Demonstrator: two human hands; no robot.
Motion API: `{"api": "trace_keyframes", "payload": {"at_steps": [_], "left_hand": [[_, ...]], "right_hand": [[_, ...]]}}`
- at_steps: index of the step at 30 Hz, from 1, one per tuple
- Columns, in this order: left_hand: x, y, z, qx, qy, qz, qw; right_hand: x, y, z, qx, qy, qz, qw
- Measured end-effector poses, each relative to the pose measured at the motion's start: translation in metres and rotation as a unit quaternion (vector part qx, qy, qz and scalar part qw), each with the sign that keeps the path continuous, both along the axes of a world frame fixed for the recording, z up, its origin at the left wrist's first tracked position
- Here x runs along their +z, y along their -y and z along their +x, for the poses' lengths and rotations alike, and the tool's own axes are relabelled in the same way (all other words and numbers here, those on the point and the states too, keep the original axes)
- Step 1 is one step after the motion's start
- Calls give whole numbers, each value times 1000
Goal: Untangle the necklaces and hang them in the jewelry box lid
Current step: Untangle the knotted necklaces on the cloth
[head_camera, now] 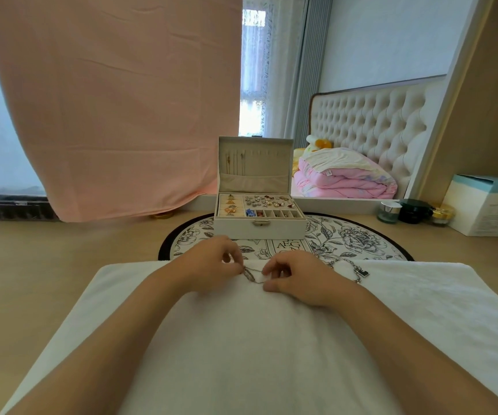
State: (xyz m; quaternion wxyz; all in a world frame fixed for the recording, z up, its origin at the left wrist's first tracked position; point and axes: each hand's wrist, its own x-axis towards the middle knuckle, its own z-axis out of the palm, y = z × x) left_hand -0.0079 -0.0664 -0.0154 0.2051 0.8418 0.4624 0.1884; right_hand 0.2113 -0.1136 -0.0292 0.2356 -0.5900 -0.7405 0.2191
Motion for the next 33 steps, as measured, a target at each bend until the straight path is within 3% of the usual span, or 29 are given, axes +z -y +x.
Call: {"api": "trace_keyframes", "payload": {"at_steps": [3, 5, 7, 9, 13, 16, 18, 21, 22, 24, 26, 28, 31, 33], "left_hand": [[10, 6, -2, 22, 216, -112, 970], [18, 8, 2, 44, 348, -201, 915], [24, 8, 4, 64, 412, -270, 868], [24, 5, 1, 55, 401, -273, 873], [14, 1, -10, 42, 297, -168, 939], [15, 0, -11, 49, 310, -170, 934], [15, -2, -14, 49, 323, -184, 927], [15, -6, -19, 53, 270, -164, 947], [13, -8, -20, 54, 241, -149, 957], [11, -11, -22, 45, 169, -132, 976], [9, -11, -25, 18, 87, -146, 985], [11, -7, -27, -9, 22, -182, 983], [16, 1, -27, -30, -42, -220, 974], [18, 3, -25, -26, -75, -210, 974]], "right_hand": [[0, -2, -4, -10, -6, 4, 1000], [1, -4, -2, -29, -53, -2, 998], [2, -4, 2, -42, -121, -20, 992], [2, -3, 3, -42, -130, -31, 990], [1, 1, -9, -10, 25, -6, 1000], [2, 0, -15, -4, 32, 3, 999], [3, -1, -14, 1, -16, -22, 1000], [9, -3, -2, -47, -228, -60, 971], [11, -4, 4, -80, -258, -52, 961], [13, -8, 18, -157, -171, -3, 973], [12, -9, 29, -235, -7, 22, 972], [13, -6, 35, -288, 142, -6, 947], [14, -3, 33, -286, 298, -64, 909], [16, -3, 27, -267, 380, -38, 885]]}}
